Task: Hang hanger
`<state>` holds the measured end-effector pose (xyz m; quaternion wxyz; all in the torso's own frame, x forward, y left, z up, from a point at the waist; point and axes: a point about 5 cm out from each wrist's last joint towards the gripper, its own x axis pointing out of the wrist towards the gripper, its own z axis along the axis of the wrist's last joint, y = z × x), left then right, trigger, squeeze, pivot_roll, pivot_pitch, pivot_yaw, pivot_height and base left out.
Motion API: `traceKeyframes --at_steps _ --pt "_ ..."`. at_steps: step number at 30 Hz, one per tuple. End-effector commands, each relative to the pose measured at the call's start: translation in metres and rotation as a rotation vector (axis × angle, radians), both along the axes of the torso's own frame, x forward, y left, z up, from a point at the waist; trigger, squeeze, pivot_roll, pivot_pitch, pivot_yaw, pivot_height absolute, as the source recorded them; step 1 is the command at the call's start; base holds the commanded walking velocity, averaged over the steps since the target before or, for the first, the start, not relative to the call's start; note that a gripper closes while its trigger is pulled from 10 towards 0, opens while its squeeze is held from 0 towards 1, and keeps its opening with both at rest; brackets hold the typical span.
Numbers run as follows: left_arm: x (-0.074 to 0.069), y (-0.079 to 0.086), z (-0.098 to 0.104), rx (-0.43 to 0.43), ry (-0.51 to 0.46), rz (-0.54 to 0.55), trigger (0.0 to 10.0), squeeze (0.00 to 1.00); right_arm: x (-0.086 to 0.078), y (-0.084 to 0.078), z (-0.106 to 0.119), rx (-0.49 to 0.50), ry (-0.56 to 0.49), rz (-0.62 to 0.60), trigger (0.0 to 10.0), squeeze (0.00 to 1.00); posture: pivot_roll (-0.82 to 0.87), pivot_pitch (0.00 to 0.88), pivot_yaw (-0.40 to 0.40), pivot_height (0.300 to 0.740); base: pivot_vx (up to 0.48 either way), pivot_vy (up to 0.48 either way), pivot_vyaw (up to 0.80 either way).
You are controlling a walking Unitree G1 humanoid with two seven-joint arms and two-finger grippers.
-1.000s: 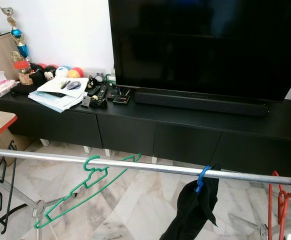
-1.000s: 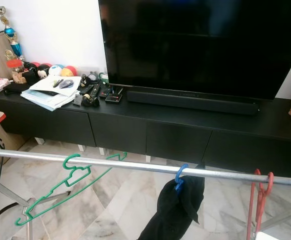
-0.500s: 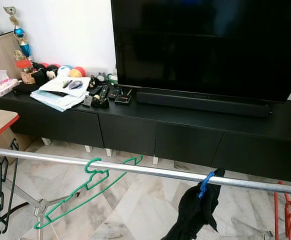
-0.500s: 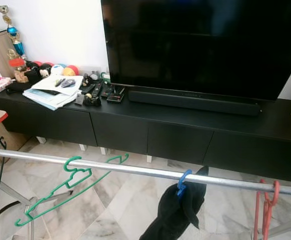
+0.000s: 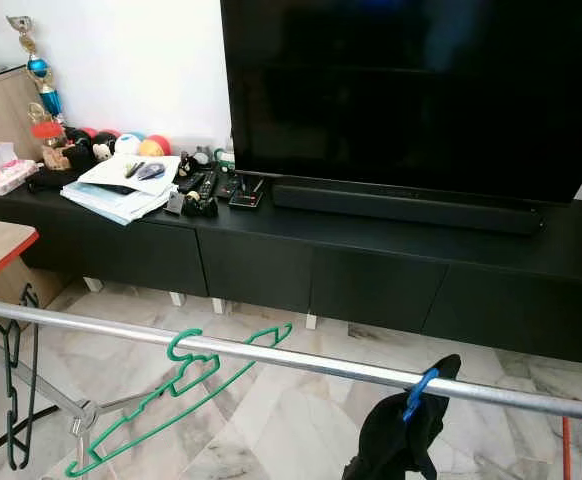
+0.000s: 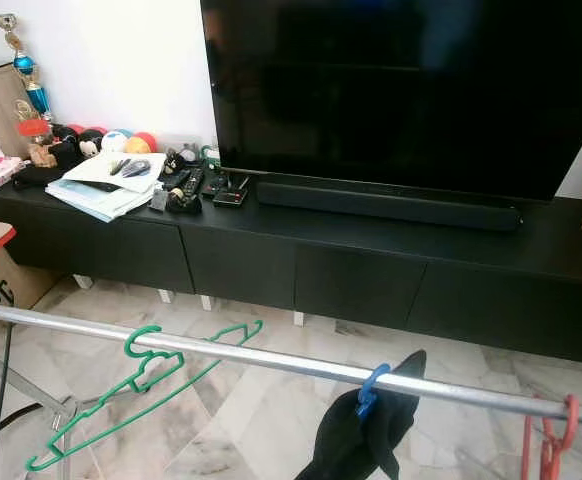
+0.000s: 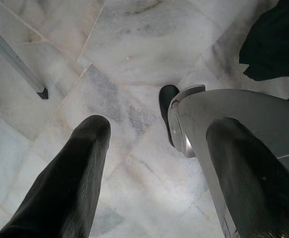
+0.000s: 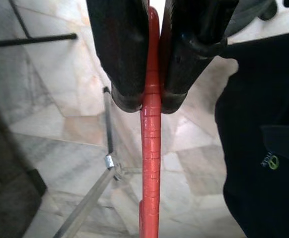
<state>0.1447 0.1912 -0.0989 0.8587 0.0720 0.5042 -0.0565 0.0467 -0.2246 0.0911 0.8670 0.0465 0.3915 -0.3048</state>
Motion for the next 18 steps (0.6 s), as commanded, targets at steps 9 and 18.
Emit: traceKeyframes --at_steps 9,18 --pt "-0.005 -0.006 -0.003 -0.021 0.027 -0.034 10.0 0.00 -0.009 -0.006 0.006 -0.065 0.009 -0.066 0.0 0.00 -0.10 0.004 0.009 0.740 0.000 0.000 0.00" --pt "-0.006 -0.008 -0.003 -0.029 0.027 -0.025 10.0 0.00 0.031 -0.021 -0.020 -0.084 -0.030 -0.028 10.0 0.00 -0.07 0.000 -0.008 0.740 0.000 0.000 0.00"
